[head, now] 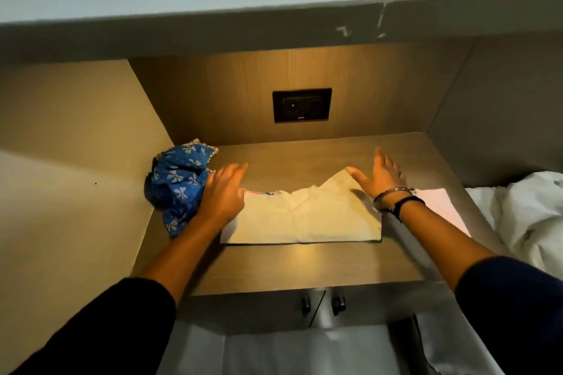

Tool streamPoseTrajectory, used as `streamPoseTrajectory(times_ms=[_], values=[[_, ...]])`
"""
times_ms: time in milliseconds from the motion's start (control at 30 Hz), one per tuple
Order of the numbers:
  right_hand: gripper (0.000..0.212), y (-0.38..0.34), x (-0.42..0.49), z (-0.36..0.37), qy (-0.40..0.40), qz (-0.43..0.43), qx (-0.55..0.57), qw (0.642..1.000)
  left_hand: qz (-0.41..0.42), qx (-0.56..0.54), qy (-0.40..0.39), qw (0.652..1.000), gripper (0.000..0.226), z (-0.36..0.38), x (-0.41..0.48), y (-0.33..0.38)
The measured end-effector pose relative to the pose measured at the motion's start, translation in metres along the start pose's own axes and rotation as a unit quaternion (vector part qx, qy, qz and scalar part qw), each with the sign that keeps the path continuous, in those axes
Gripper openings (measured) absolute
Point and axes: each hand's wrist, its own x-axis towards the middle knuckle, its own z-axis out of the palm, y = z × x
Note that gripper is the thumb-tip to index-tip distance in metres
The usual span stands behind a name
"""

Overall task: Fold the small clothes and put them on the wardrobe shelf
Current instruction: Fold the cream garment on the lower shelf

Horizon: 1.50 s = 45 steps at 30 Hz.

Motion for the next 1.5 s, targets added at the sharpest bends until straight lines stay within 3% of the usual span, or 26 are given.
streamPoseTrajectory(times_ms=[67, 167, 267, 367, 467, 600, 767, 833, 900, 1000, 1100, 1233, 1367, 1500], values=[[0.088, -0.004, -0.020, 0.015, 0.046, -0.060, -0.050, 0.996, 0.046, -0.011, 0.033, 0.998, 0.056, 0.012, -0.015, 0.005], [0.077, -0.006, -0.070, 0.050, 0.021, -0.146, -0.136, 0.980, 0.125, -0.004, -0.094, 0.988, 0.055, 0.031, -0.051, -0.001], [0.087, -0.005, -0.096, 0.084, -0.086, -0.112, -0.155, 0.978, 0.113, 0.034, -0.205, 0.972, 0.060, 0.037, -0.061, -0.012], [0.085, 0.000, -0.070, 0.083, -0.108, -0.079, -0.168, 0.977, 0.080, 0.071, -0.267, 0.958, 0.067, 0.028, -0.057, 0.009], [0.079, 0.005, -0.022, 0.058, -0.131, -0.080, -0.221, 0.963, 0.125, 0.084, -0.316, 0.937, 0.069, 0.020, -0.076, 0.053], [0.075, -0.005, 0.018, 0.036, -0.189, -0.071, -0.223, 0.954, 0.207, 0.067, -0.301, 0.929, 0.060, 0.022, -0.124, 0.106], [0.066, -0.026, 0.009, 0.041, -0.202, -0.163, -0.230, 0.938, 0.243, 0.009, -0.253, 0.936, 0.053, 0.025, -0.136, 0.126], [0.063, -0.031, -0.002, 0.037, -0.170, -0.199, -0.208, 0.943, 0.221, -0.032, -0.252, 0.941, 0.057, 0.031, -0.140, 0.119], [0.060, -0.030, -0.026, 0.033, -0.087, -0.248, -0.165, 0.951, 0.229, -0.027, -0.273, 0.934, 0.067, 0.038, -0.143, 0.107], [0.058, -0.008, -0.087, 0.041, 0.016, -0.355, -0.142, 0.924, 0.281, 0.036, -0.280, 0.917, 0.082, 0.042, -0.142, 0.086], [0.069, 0.033, -0.158, 0.065, -0.004, -0.422, -0.156, 0.893, 0.306, 0.063, -0.242, 0.919, 0.075, 0.046, -0.147, 0.072], [0.081, 0.062, -0.209, 0.092, -0.037, -0.373, -0.245, 0.894, 0.327, 0.033, -0.164, 0.930, 0.065, 0.049, -0.160, 0.077], [0.050, 0.053, -0.206, 0.084, 0.053, -0.389, -0.204, 0.897, 0.355, 0.010, -0.090, 0.931, 0.050, 0.042, -0.167, 0.083], [0.032, 0.051, -0.200, 0.056, -0.024, -0.413, -0.057, 0.909, 0.312, -0.054, -0.161, 0.935, 0.030, 0.018, -0.164, 0.085]])
